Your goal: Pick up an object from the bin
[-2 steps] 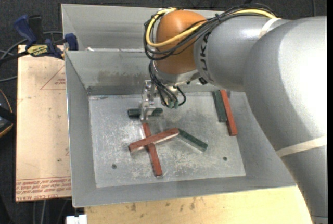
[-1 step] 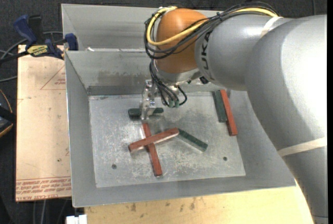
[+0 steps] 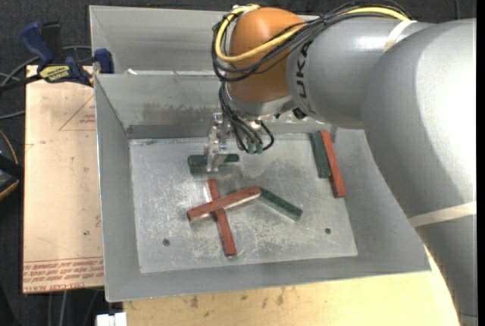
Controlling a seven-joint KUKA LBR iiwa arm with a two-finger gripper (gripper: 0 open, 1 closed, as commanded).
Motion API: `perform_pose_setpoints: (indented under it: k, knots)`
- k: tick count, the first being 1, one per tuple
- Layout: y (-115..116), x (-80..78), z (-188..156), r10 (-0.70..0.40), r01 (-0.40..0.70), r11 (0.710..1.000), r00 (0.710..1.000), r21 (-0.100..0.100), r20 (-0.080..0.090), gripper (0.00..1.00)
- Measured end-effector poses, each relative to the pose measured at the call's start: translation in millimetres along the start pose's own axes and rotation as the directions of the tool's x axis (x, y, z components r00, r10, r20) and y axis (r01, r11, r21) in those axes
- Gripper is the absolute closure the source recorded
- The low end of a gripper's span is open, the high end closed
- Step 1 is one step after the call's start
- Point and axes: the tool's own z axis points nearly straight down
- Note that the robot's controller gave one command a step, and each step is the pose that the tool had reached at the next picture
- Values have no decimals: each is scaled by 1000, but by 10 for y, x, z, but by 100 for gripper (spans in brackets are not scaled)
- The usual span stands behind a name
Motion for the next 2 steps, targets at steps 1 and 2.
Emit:
perform_pose_setpoints:
  k: [1, 2]
  knots:
    - [0, -8, -76, 0, 0, 1000, 1000, 0, 3, 100]
    - [1, -10, -130, 0, 0, 1000, 1000, 0, 4, 100]
